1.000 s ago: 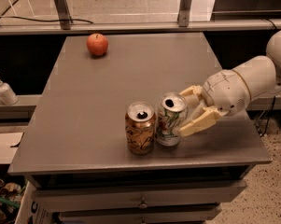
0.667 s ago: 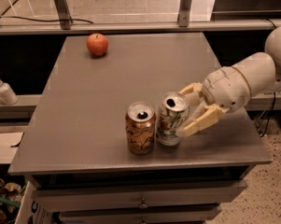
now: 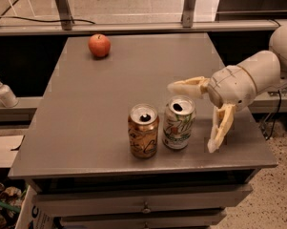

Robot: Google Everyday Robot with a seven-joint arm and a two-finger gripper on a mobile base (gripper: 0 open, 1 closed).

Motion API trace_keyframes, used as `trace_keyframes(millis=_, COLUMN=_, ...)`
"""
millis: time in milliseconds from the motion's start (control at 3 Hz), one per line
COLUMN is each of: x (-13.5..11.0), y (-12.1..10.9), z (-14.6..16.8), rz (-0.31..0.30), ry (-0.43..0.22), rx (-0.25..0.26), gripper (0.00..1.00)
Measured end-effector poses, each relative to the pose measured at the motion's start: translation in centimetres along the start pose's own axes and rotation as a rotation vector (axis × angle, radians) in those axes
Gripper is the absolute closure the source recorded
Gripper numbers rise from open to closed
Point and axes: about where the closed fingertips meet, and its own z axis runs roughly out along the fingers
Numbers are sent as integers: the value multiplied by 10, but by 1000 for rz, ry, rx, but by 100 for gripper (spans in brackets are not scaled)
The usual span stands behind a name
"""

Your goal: Move 7up can near orange can

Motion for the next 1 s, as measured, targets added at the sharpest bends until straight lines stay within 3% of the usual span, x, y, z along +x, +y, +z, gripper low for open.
trace_keyframes(millis=333, x=3, y=-8, z=-19, rz=-2, ry=-6, rx=30, gripper=0)
trace_keyframes(millis=667, x=4, y=-18, z=-66, rz=-9, ry=-15, rx=111, gripper=0)
trace_keyframes(millis=1000, x=-6, y=-28, z=-78, rz=-36, ry=-11, rx=164, gripper=0)
